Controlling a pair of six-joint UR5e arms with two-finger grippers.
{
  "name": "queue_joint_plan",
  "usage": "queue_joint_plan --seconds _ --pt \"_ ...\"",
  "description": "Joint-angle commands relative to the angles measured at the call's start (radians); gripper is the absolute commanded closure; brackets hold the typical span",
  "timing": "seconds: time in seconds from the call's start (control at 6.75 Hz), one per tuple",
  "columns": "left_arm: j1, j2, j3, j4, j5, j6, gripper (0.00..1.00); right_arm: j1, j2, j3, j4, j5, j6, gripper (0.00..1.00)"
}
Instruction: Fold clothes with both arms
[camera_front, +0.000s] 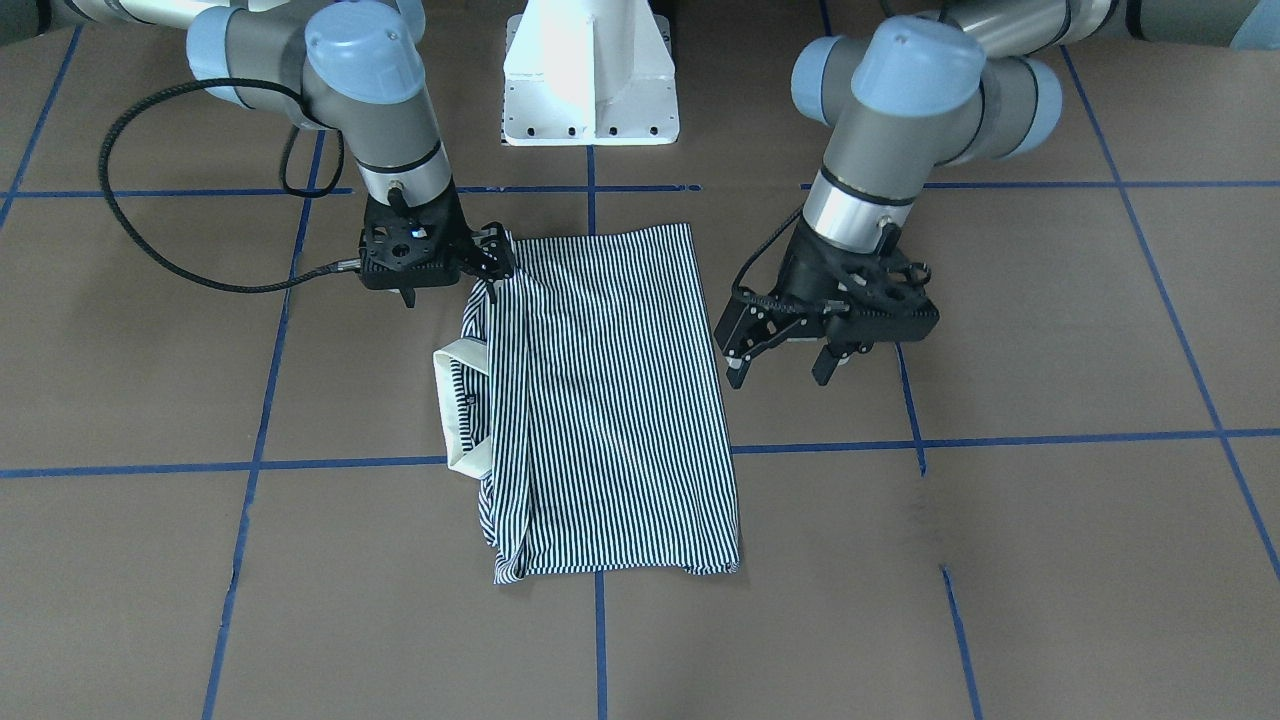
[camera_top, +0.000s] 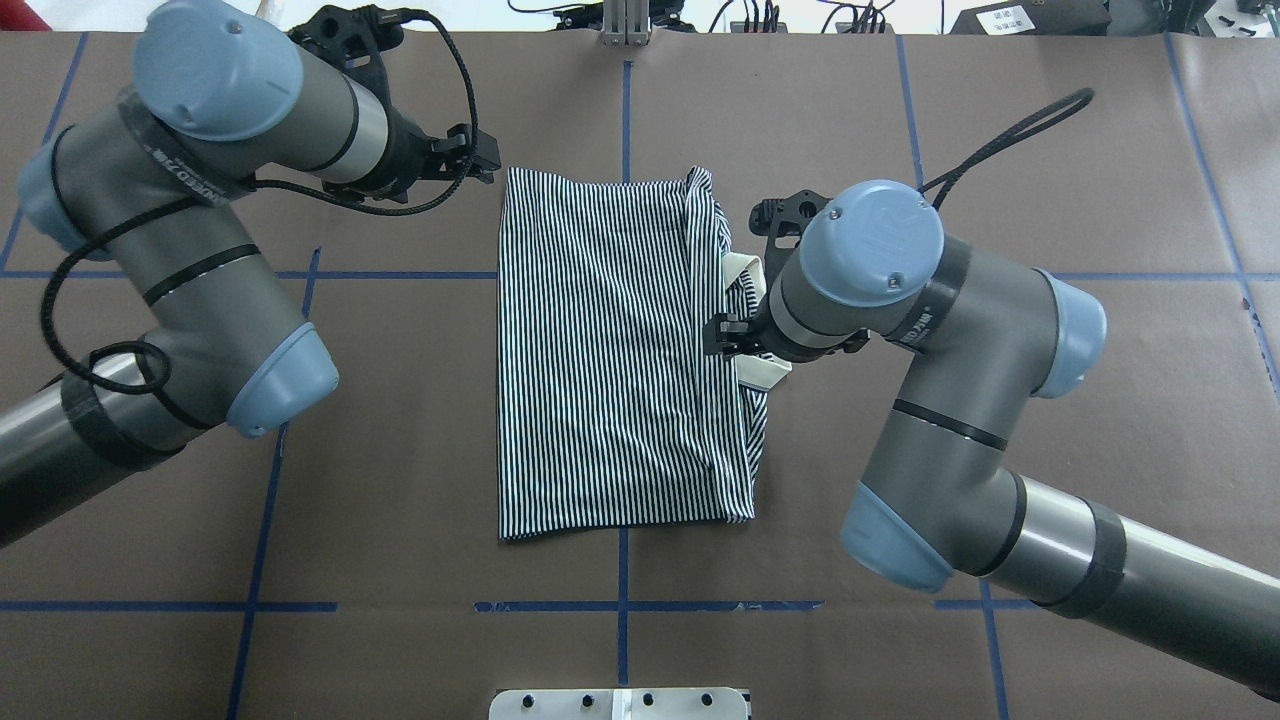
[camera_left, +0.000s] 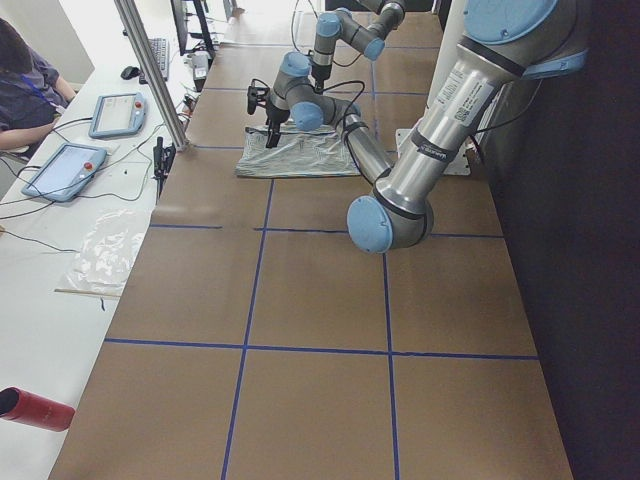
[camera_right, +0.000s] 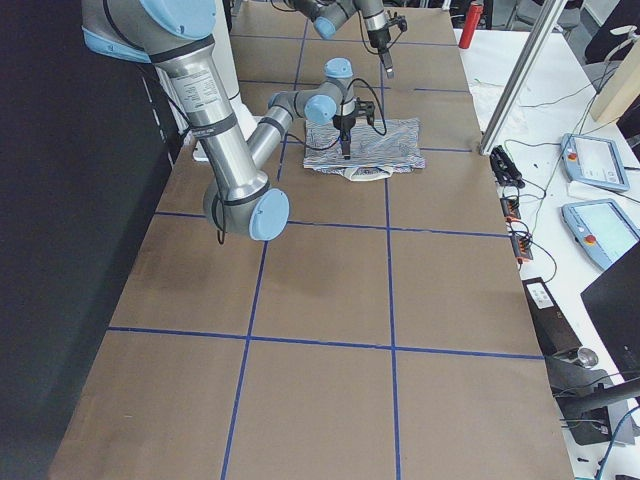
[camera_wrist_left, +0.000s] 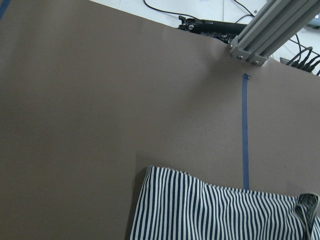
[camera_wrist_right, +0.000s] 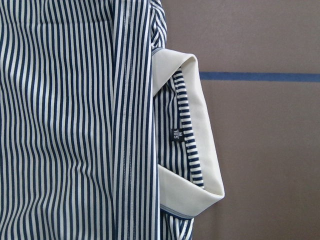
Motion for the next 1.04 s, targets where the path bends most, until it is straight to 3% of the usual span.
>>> queue_joint_plan --seconds 0.0,0.15,0.89 --pt "0.014 0.04 -0.095 0.067 -0.003 0.007 0.0 -0.065 0.073 -0.046 -0.145 -0.014 -0.086 0.0" --pt "0.014 0.041 -0.094 0.065 -0.005 0.007 0.0 -0.095 0.086 -0.049 -0.194 -0.014 -0.105 0.0" --pt "0.023 0.041 -0.091 0.058 -0.008 0.003 0.0 -0.167 0.083 -0.123 -0.223 -0.014 -0.162 0.0"
